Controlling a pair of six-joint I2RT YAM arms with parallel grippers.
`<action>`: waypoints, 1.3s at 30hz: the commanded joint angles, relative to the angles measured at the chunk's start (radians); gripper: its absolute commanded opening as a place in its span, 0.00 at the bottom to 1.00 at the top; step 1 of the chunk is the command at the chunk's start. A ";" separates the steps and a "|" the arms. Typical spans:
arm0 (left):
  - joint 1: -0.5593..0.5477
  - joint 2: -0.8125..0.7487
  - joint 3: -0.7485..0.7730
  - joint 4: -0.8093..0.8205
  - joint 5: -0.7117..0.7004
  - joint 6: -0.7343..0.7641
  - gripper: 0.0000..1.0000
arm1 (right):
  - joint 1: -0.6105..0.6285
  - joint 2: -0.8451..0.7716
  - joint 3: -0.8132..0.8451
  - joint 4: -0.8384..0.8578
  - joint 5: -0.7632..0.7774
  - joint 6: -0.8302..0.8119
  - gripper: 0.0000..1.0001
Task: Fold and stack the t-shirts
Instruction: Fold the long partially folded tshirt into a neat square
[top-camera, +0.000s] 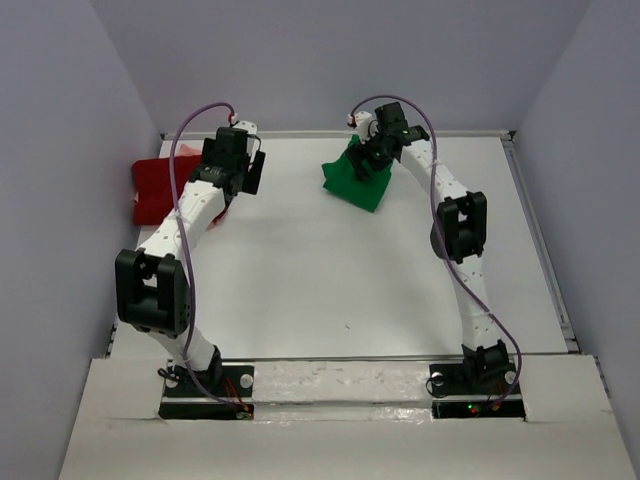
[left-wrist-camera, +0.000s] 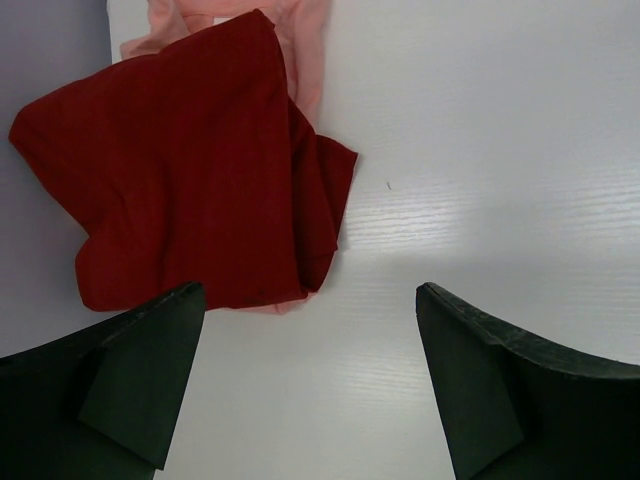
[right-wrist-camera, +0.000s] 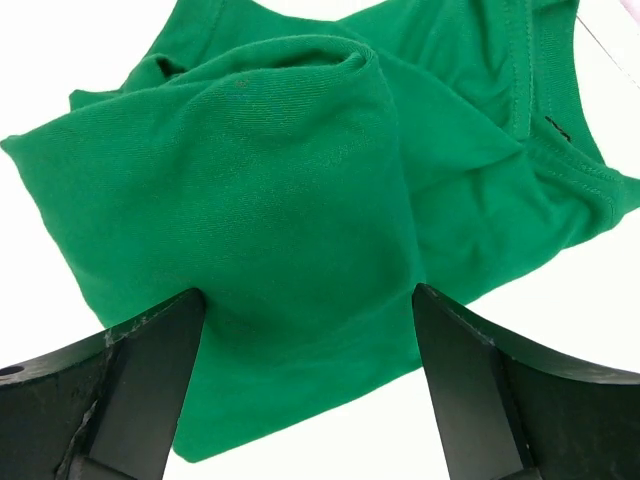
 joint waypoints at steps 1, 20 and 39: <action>0.010 -0.048 -0.021 0.031 0.014 0.005 0.99 | 0.000 0.018 0.004 0.062 0.033 0.021 0.90; 0.013 -0.188 -0.123 0.003 0.005 0.030 0.99 | 0.000 -0.083 -0.292 -0.136 -0.260 0.011 0.92; 0.014 -0.243 -0.142 -0.049 0.123 0.004 0.99 | 0.070 -0.369 -0.738 -0.326 -0.269 -0.279 0.96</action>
